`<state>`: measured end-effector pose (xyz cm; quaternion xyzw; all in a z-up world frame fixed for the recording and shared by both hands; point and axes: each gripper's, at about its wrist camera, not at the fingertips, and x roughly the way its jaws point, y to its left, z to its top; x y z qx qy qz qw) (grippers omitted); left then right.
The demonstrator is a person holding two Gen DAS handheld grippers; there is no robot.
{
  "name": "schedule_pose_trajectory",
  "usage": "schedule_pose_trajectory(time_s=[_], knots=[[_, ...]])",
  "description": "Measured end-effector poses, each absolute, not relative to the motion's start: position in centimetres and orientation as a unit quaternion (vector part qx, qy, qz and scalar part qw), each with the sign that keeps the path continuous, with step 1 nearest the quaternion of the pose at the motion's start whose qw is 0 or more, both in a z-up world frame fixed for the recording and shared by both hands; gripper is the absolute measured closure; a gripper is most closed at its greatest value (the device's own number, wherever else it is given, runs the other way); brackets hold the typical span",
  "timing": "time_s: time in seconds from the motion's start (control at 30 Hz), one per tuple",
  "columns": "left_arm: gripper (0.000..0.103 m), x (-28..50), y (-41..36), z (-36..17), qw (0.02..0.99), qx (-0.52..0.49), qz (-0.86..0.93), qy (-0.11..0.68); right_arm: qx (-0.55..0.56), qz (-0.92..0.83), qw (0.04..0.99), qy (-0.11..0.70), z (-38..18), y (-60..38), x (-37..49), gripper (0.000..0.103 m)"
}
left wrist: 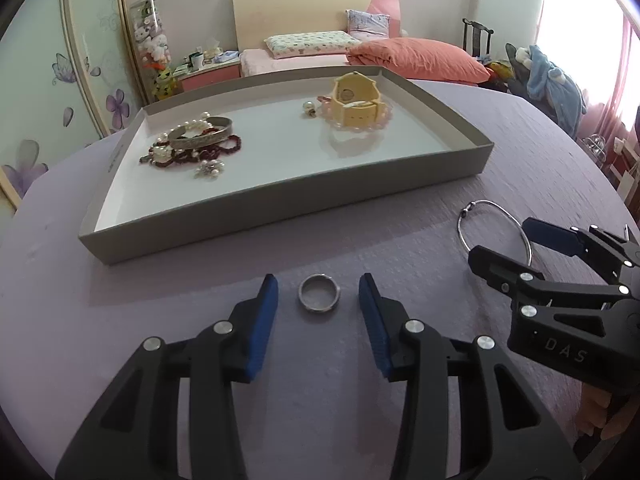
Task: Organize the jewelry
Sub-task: 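Grasp the silver wire bangle with the right tool while the left tool grasps the silver ring, then carry the wire bangle with the right tool while the left tool carries the ring to the tray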
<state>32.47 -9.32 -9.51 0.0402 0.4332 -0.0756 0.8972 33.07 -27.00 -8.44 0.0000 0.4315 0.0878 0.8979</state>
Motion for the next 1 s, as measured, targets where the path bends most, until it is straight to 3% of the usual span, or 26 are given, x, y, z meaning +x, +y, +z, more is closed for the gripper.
schedule_pose_trajectory(time_s=[0.13, 0.3, 1.0], knots=[[0.064, 32.4, -9.5, -9.5, 0.898, 0.041, -0.071, 0.433, -0.003, 0.086, 0.898, 0.432, -8.5, -27.0, 33.0, 0.032], [0.080, 32.3, -9.4, -9.4, 0.899, 0.038, -0.065, 0.432, -0.003, 0.086, 0.898, 0.432, -8.5, -27.0, 33.0, 0.032], [0.081, 31.8, -2.7, -9.1, 0.900, -0.027, -0.003, 0.434, -0.017, 0.080, 0.898, 0.433, -8.6, -26.9, 32.8, 0.032]])
